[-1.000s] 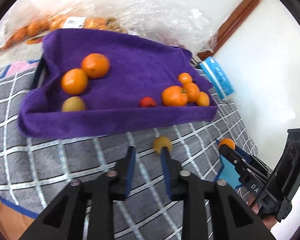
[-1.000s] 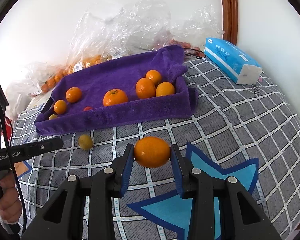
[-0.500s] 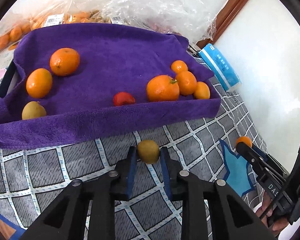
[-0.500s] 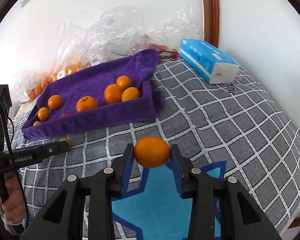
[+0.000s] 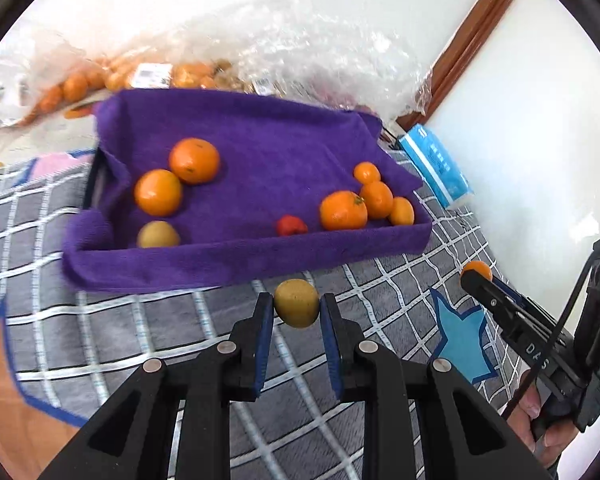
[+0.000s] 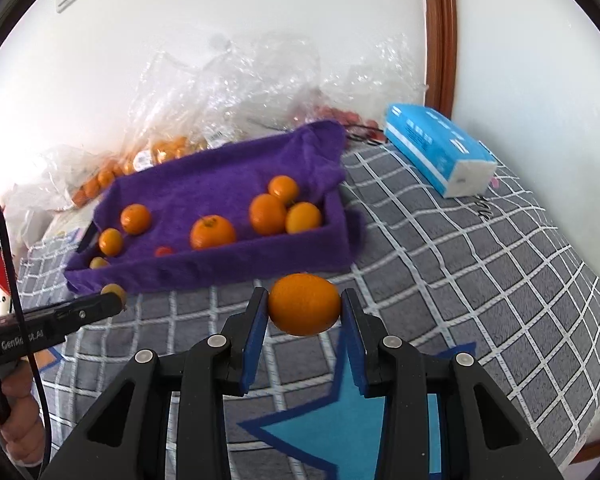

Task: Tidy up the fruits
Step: 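Carry the orange and the yellow-brown fruit over the purple towel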

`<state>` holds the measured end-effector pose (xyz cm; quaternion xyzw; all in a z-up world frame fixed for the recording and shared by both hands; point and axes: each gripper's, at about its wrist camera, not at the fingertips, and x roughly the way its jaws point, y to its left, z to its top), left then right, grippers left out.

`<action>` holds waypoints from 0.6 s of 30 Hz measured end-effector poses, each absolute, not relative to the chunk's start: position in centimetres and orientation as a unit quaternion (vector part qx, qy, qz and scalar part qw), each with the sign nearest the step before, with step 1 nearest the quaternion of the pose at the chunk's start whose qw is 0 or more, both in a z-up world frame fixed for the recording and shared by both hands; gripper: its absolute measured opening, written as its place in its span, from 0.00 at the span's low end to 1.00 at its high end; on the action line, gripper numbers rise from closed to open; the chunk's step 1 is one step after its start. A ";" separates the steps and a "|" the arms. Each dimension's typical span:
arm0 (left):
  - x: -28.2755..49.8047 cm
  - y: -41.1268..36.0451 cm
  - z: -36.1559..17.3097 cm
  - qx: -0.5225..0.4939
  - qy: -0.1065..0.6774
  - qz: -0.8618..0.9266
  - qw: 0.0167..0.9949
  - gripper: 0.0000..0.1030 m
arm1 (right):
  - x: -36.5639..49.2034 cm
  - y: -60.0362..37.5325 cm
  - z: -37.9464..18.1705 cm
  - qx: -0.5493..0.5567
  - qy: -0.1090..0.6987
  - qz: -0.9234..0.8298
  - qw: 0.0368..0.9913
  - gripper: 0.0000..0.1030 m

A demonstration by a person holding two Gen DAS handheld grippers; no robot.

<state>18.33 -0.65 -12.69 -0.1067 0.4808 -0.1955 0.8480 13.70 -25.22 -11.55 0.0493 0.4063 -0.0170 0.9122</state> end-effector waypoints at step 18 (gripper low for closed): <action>19.6 5.3 -9.0 -0.110 0.447 -0.157 0.874 0.22 | 16.8 -20.1 -9.1 0.049 0.383 -0.004 0.923 0.36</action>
